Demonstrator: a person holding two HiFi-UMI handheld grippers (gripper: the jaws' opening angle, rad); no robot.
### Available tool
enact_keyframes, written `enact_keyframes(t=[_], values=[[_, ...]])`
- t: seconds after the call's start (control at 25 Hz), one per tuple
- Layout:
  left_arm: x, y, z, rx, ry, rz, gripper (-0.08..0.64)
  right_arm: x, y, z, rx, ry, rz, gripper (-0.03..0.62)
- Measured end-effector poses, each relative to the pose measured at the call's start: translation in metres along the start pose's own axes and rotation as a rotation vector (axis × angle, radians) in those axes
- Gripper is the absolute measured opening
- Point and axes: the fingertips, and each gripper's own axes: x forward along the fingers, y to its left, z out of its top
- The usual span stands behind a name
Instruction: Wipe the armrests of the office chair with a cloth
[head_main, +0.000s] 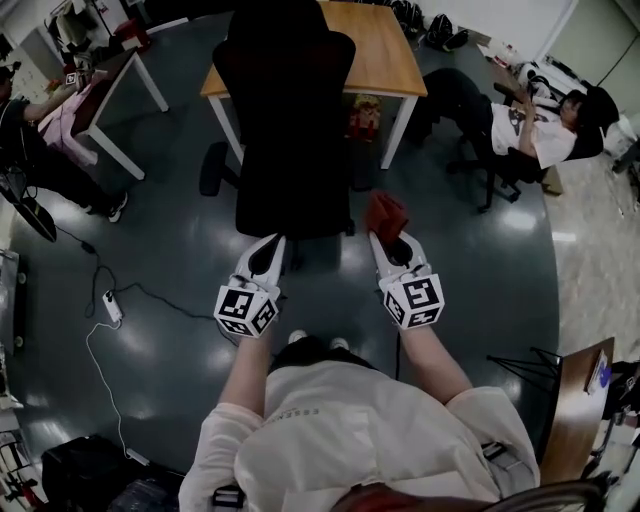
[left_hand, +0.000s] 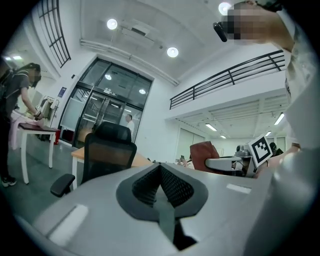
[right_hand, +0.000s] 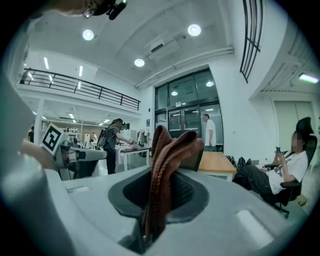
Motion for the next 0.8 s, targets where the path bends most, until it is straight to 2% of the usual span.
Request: enact_keyframes(t=[0.32, 0.52, 0.8], values=[[-0.09, 0.0, 0.009, 0.016, -0.013, -0.033, 0.017, -0.053, 0.082, 0.0, -0.053, 0.007, -0.075, 0.048], [-0.158, 0.002, 0.008, 0.043, 0.007, -0.064, 0.017, -0.078, 0.147, -0.009, -0.024, 0.003, -0.114, 0.048], [-0.23, 0.014, -0.001, 0.039, 0.007, -0.047, 0.017, -0.103, 0.219, -0.03, -0.01, 0.019, -0.117, 0.048]])
